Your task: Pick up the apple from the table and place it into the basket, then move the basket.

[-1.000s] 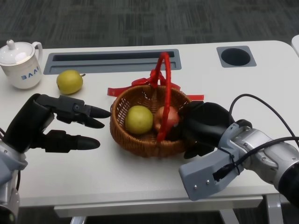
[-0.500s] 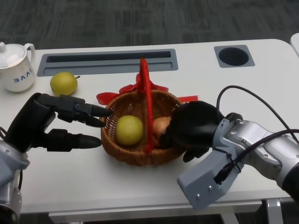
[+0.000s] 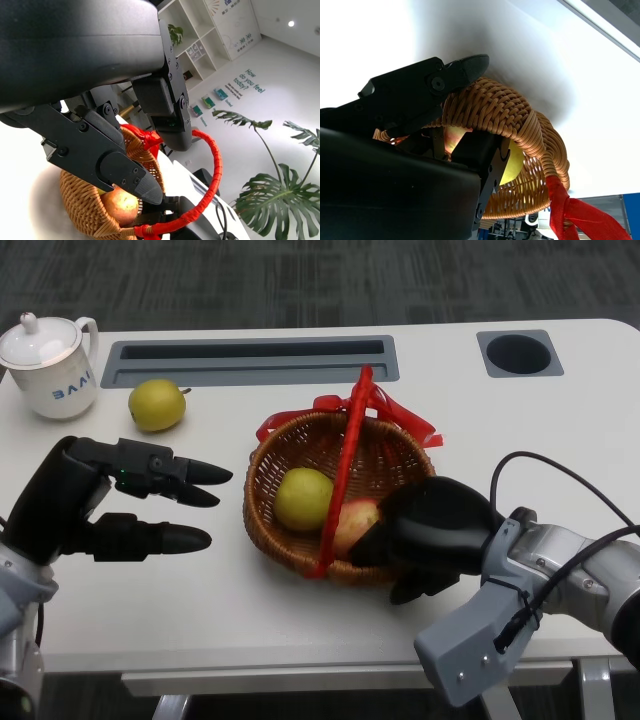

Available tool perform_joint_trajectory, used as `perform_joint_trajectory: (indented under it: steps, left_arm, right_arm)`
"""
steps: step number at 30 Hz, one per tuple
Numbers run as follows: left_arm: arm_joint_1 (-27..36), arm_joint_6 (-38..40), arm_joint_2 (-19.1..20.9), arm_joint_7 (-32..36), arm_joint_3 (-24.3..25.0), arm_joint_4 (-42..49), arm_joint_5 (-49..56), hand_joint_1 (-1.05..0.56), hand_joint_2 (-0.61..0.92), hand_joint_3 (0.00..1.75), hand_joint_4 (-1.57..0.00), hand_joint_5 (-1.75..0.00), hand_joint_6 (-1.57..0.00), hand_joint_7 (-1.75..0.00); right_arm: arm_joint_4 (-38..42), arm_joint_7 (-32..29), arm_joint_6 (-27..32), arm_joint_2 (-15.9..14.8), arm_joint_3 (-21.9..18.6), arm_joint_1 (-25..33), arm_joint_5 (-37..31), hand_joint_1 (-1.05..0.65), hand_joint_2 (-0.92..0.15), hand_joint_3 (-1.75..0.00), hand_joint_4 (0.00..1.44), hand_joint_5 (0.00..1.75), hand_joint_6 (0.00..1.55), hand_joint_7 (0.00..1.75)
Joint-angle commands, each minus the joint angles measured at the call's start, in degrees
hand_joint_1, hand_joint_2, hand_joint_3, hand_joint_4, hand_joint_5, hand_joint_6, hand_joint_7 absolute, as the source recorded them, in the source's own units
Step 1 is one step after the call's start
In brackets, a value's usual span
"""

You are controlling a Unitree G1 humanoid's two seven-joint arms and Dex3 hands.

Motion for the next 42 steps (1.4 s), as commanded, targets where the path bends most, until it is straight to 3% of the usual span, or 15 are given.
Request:
perform_joint_trajectory:
  steps: [1, 8, 10, 13, 17, 19, 25, 33, 39, 41, 42]
  left_arm:
    - [-0.1, 0.46, 0.85, -0.02, 0.43, -0.59, -0.63, -0.39, 0.73, 0.0, -1.26, 0.0, -1.13, 0.0]
    - [-0.64, 0.36, 0.91, -1.0, 0.43, -0.03, -1.23, -0.38, 0.73, 0.0, -1.28, -0.01, -1.13, 0.0]
    - [-0.64, 0.4, 0.92, -1.0, 0.49, 0.06, -1.23, -0.4, 0.73, 0.0, -1.28, -0.01, -1.13, 0.0]
    - [-0.59, 0.17, 0.75, -0.88, 0.59, 0.13, -1.25, -0.41, 0.73, 0.0, -1.29, -0.01, -1.13, 0.0]
    - [-0.5, -0.12, 0.56, -0.78, 0.66, 0.17, -1.31, -0.38, 0.72, 0.0, -1.29, -0.01, -1.14, 0.0]
    - [-0.39, -0.2, 0.65, -0.57, 0.61, 0.09, -1.03, -0.38, 0.72, 0.0, -1.28, -0.01, -1.14, 0.0]
    - [-0.32, -0.13, 0.84, -1.07, 0.57, 0.12, -1.24, -0.38, 0.72, 0.0, -1.28, 0.0, -1.14, 0.0]
    - [0.03, -0.59, 0.82, -1.02, 0.51, 0.21, -1.05, -0.37, 0.72, 0.0, -1.29, -0.01, -1.15, 0.0]
    - [0.92, -1.29, 1.06, -0.98, 0.38, -0.42, -0.89, -0.37, 0.71, 0.0, -1.3, -0.01, -1.15, 0.0]
    - [1.58, -1.85, 1.15, -1.05, 0.34, -0.91, -0.98, -0.38, 0.71, 0.0, -1.3, -0.01, -1.15, 0.0]
    - [2.01, -2.03, 1.21, -1.01, 0.3, -1.26, -0.97, -0.38, 0.72, 0.0, -1.3, -0.01, -1.16, -0.01]
  right_arm:
    - [3.48, -0.48, -1.18, -0.92, -0.46, -0.82, 0.17, -0.42, -0.92, -0.05, 0.78, 1.74, 1.09, 0.1]
    - [7.16, -4.13, -1.07, -0.88, -0.12, -2.25, -0.83, -0.41, -0.92, -0.1, 0.78, 1.75, 1.14, 0.1]
    - [8.33, -4.38, -1.0, -0.84, -0.16, -3.18, -0.84, -0.41, -0.92, -0.15, 0.79, 1.75, 1.03, 0.39]
    - [10.45, -4.1, -1.14, -0.57, -0.81, -4.52, 0.02, -0.42, -0.92, -0.21, 0.8, 1.75, 0.72, 1.1]
    - [13.55, -4.0, -1.04, -0.42, -1.72, -6.56, 1.17, -0.44, -0.92, -0.25, 0.83, 1.75, 0.55, 1.55]
    - [15.05, -3.48, -0.65, -0.47, -2.23, -7.75, 1.53, -0.46, -0.92, -0.28, 0.83, 1.75, 0.51, 1.69]
    - [18.19, -0.87, 1.33, -1.27, -4.26, -11.05, 2.62, -0.47, -0.92, -0.3, 0.82, 1.75, 0.47, 1.75]
    - [22.04, -2.18, 4.27, -4.04, -6.09, -15.23, 2.62, -0.45, -0.92, -0.28, 0.83, 1.75, 0.52, 1.75]
    - [24.16, 1.12, 10.42, -4.26, -7.37, -17.8, 3.66, -0.44, -0.92, -0.28, 0.75, 1.75, 0.49, 1.75]
    - [24.66, 2.83, 12.85, -4.28, -8.36, -18.57, 4.32, -0.43, -0.92, -0.27, 0.71, 1.75, 0.47, 1.7]
    - [24.87, 3.78, 14.09, -4.32, -8.91, -18.96, 4.7, -0.43, -0.92, -0.26, 0.71, 1.71, 0.52, 1.55]
